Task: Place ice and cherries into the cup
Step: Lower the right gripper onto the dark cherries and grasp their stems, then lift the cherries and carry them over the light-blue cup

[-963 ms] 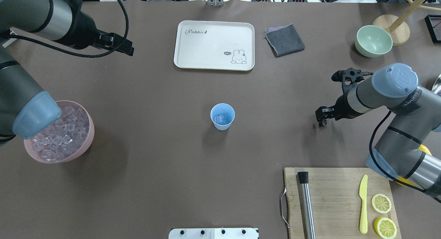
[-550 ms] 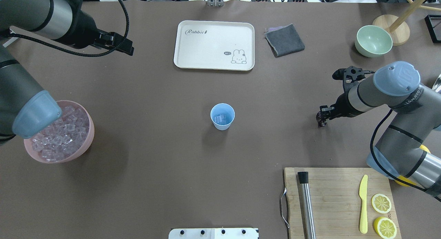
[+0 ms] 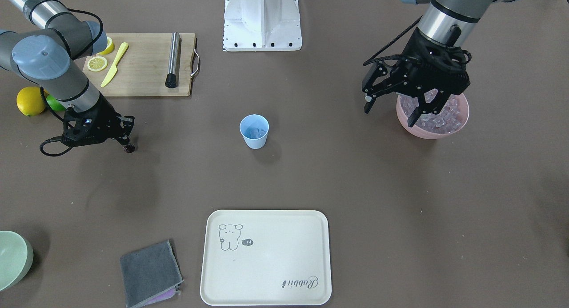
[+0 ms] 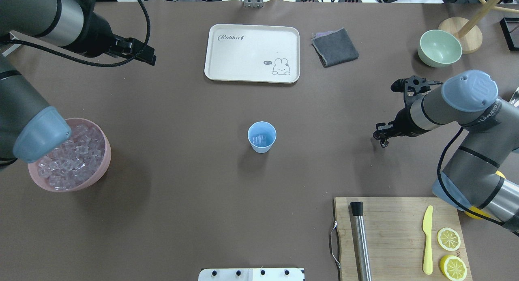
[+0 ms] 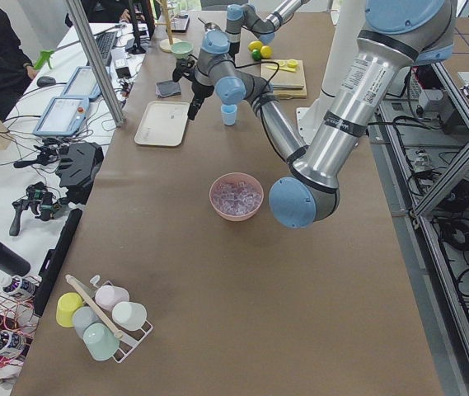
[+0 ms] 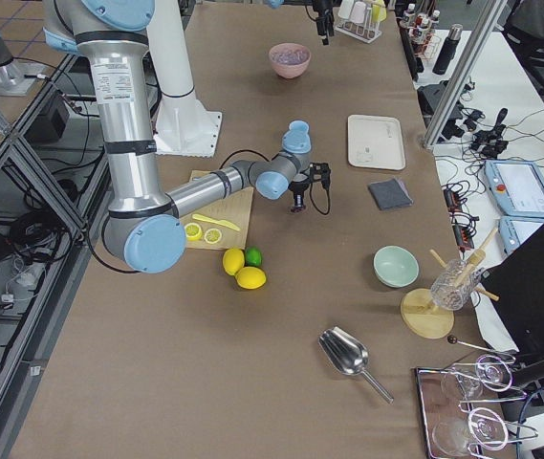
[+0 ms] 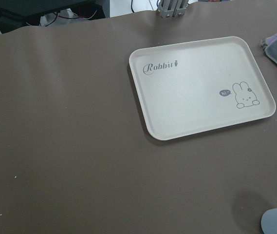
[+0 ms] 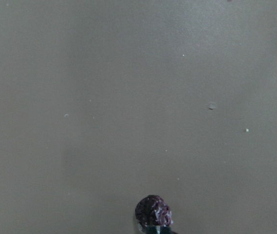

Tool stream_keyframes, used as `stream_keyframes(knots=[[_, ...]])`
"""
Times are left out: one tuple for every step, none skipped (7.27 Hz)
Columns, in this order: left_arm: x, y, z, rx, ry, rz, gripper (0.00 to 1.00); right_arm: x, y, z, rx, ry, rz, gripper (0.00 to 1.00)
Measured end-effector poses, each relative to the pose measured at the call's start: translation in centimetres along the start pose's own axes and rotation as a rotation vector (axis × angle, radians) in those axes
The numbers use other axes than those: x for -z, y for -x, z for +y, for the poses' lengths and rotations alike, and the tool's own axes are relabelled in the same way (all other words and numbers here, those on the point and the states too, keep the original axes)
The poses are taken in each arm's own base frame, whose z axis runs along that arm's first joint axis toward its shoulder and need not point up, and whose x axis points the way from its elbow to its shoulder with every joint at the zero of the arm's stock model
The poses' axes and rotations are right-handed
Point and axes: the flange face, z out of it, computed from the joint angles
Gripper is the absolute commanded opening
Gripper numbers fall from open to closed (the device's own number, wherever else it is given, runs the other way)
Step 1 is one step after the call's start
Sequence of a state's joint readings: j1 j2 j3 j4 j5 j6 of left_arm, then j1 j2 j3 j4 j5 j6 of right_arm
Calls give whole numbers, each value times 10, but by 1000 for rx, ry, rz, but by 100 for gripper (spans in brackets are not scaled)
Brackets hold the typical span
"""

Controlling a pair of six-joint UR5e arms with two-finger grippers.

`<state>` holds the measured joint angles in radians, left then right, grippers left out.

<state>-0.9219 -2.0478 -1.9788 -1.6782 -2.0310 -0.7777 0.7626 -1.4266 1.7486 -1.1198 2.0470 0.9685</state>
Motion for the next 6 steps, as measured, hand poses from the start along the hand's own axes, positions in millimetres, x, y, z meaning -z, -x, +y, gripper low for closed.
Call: stream_keyframes(knots=[[0,0,0,0,0,0,97,12,5,-2,5,-11,-20,0],[0,1,0,1,-1,-1,97,26,11,-4,9,-22,-45,0],[0,1,0,1,0,-1,97,42,20,-7,18,-36,-75,0],[0,1,0,1,0,-1,97,58,38,-13,22,-58,-110,0],[0,1,0,1,0,-1,97,72,71,-23,0,-81,-159,0],[0,1,0,2,0,-2,97,87,114,-30,-38,-98,-219,0]])
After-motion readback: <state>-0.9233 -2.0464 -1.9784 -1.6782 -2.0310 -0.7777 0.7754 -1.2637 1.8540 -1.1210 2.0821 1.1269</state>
